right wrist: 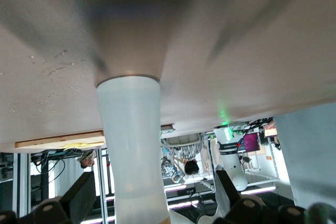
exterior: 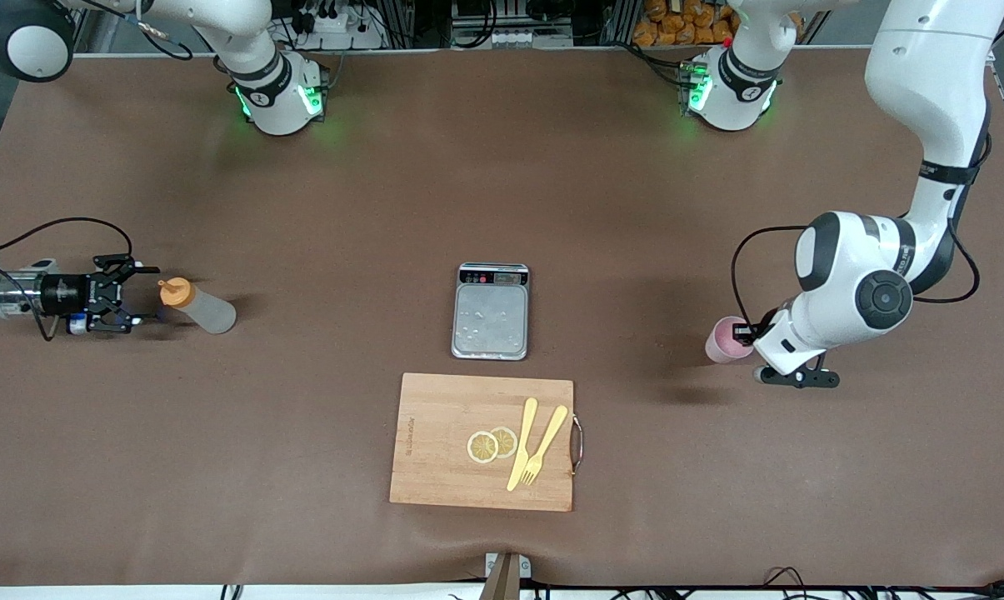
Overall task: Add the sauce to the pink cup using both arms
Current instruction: 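Carry the pink cup onto the silver scale with the left gripper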
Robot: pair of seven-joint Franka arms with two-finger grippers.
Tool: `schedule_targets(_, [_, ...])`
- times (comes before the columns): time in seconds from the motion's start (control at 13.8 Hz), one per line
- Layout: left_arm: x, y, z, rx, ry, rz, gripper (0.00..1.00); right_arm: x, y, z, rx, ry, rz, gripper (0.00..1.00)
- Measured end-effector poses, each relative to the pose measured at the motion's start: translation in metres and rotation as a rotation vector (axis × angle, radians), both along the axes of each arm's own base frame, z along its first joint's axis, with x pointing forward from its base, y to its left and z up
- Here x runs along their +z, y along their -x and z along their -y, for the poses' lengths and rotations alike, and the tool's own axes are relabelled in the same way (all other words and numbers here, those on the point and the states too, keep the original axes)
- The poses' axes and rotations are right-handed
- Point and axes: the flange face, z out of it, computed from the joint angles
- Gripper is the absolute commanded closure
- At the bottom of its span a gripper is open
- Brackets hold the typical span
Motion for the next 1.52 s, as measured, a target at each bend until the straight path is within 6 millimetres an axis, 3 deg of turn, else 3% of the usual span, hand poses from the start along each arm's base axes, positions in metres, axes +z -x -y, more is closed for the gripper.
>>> schedule_targets(0.22, [0.04,0.011,0.048,0.055,0.021,-0.02,1.0,-0.009,-0.004,-0.012,0.002,-0.025,-0.004,0.0])
schedule_targets(0.43, [0.071,0.025,0.112,0.127,0.036,-0.044,1.0,-0.02,-0.009,-0.023,-0.012,-0.058,-0.007,0.0])
schedule_targets(0.8, [0.091,0.055,0.219,0.23,0.053,-0.047,1.0,-0.037,-0.014,-0.044,-0.007,-0.091,-0.013,0.0])
schedule_targets(1.08, [0.082,0.07,0.295,0.333,0.071,-0.079,1.0,-0.044,-0.02,-0.061,0.022,-0.096,-0.022,0.0])
schedule_targets(1.3, [0.068,0.07,0.333,0.419,0.091,-0.105,1.0,-0.045,-0.022,-0.068,0.034,-0.095,-0.023,0.3])
schedule_targets(1.45, [0.057,0.069,0.356,0.466,0.121,-0.104,1.0,-0.045,-0.022,-0.067,0.032,-0.093,-0.022,0.43])
schedule_targets(1.52, [0.05,0.072,0.366,0.478,0.13,-0.101,1.0,-0.045,-0.022,-0.066,0.031,-0.093,-0.019,0.45])
